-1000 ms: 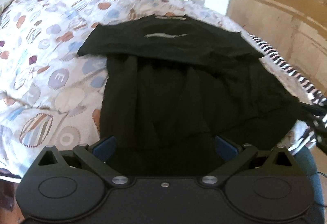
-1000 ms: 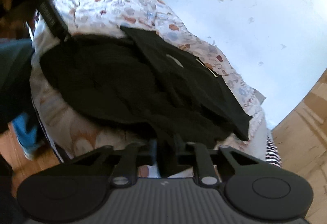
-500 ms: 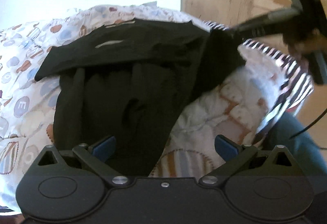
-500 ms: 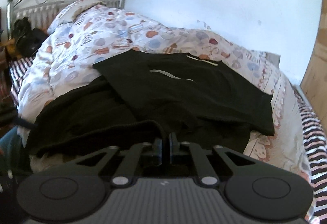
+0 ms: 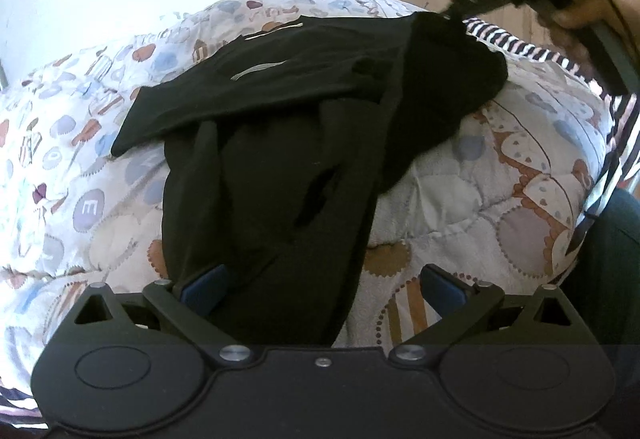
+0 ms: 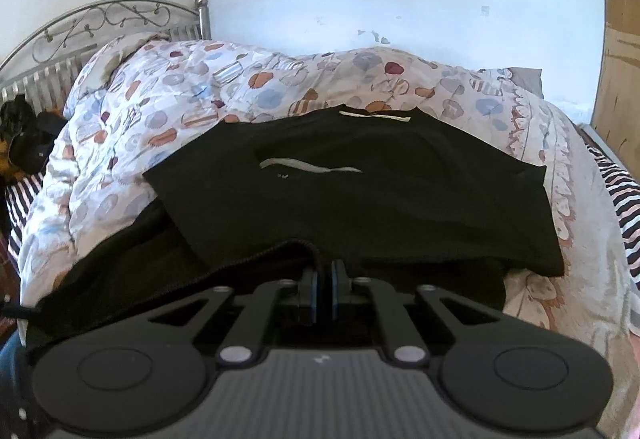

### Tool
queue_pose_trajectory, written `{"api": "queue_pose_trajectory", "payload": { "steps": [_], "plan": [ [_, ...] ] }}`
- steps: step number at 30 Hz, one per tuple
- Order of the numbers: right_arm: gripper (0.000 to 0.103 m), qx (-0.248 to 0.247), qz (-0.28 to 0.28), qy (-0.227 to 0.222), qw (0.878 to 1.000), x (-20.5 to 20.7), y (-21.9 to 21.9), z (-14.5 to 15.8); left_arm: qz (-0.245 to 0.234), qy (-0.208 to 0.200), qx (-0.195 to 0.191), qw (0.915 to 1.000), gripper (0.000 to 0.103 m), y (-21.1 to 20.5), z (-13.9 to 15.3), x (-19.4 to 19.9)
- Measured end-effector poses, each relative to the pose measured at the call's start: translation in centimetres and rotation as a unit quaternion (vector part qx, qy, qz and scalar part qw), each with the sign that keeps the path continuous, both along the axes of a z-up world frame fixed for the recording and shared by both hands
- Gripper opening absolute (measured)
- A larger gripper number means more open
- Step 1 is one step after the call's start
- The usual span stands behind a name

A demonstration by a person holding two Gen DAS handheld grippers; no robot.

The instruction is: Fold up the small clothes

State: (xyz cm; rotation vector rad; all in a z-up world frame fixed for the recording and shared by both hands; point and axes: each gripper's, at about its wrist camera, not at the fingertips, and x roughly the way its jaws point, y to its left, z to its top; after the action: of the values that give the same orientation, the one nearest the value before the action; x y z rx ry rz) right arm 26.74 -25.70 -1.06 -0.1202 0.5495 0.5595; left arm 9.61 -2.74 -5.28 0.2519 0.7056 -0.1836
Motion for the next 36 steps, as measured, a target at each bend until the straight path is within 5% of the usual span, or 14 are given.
{"api": "queue_pose_trajectory", "payload": {
  "steps": [4, 13, 22, 28, 31, 35, 36],
  "plan": [
    [0.007, 0.005, -0.004, -0.001, 1.000, 1.2, 0.2, 0.2, 0.012, -0.014, 0.020, 0.9996, 0.099, 0.1, 0.6, -0.3],
    [0.007, 0.024, -0.017, 0.006, 1.000, 2.2, -0.5, 0.1, 0.032, -0.031, -0.014, 0.9989, 0.097, 3.1, 2.8, -0.5],
    [0.007, 0.026, -0.023, 0.013, 0.999, 3.2, 0.2, -0.2, 0.014, -0.013, 0.021, 0.9996, 0.100, 0.4, -0.4, -1.8],
    [0.007, 0.029, -0.027, 0.016, 0.999, 3.0, 0.3, -0.3, 0.080, -0.053, 0.121, 0.9880, 0.099, -3.5, -2.9, 1.1],
    [0.007, 0.029, -0.025, 0.012, 0.999, 2.4, -0.1, -0.1, 0.100, -0.062, 0.157, 0.9805, 0.080, -3.7, -3.2, 1.9],
    [0.007, 0.032, -0.019, 0.004, 0.999, 1.4, -1.1, 0.4, 0.113, -0.057, 0.153, 0.9801, 0.043, -1.3, -2.5, 1.3],
    [0.007, 0.034, -0.019, 0.003, 0.999, 1.1, -1.3, 0.5, 0.114, -0.057, 0.150, 0.9805, 0.040, -0.6, -2.2, 1.1]
  ]
}}
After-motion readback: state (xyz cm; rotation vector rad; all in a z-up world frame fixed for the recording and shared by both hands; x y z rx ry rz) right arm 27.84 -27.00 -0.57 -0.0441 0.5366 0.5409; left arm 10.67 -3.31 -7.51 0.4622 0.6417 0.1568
